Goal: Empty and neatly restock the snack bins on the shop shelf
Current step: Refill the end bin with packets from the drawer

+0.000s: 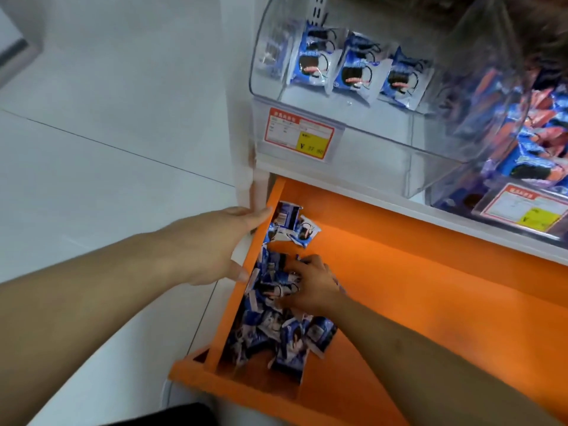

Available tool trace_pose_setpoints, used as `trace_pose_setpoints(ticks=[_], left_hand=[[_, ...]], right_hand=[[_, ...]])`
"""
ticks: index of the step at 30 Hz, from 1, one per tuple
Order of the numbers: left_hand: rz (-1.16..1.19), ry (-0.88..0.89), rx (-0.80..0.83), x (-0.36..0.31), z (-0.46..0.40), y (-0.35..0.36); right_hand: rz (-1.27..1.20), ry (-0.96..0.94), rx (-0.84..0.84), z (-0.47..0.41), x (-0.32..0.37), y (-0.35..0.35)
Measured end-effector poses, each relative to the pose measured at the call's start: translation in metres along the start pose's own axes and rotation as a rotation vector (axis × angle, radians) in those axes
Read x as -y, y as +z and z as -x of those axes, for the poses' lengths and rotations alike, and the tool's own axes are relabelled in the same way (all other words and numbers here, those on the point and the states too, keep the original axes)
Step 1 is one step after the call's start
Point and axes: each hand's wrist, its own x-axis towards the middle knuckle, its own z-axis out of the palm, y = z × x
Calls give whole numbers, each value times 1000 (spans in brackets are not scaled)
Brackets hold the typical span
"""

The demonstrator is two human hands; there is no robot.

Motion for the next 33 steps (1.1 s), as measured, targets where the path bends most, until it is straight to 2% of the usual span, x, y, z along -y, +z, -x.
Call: trace_pose_setpoints(ticks=[4,7,11,15,18,21,28,33], left_hand=[[-17,-1,0,-7,1,-1],[-21,-7,9,-11,4,-4],[-23,-47,51,-18,8,-13],[-42,-45,-62,-42,17,-31],[181,32,-127,-66,29,-47],[383,77,-99,-82,41,-50],[775,174,-307,-117,76,-67],[825,179,-422,-131,94,-76]], right_hand=[[-147,-19,-51,2,-4,-3],[-169,-19,-99,6,-4,-6],[-283,-49,-194,29,0,-33],[-430,-134,-251,72,15,-83],[-455,-208,-302,119,33,-127],[-463,-285,-365,155,55,-157],[-603,-300,-499,234,65,-205],[-658,-316,-610,253,65,-226]])
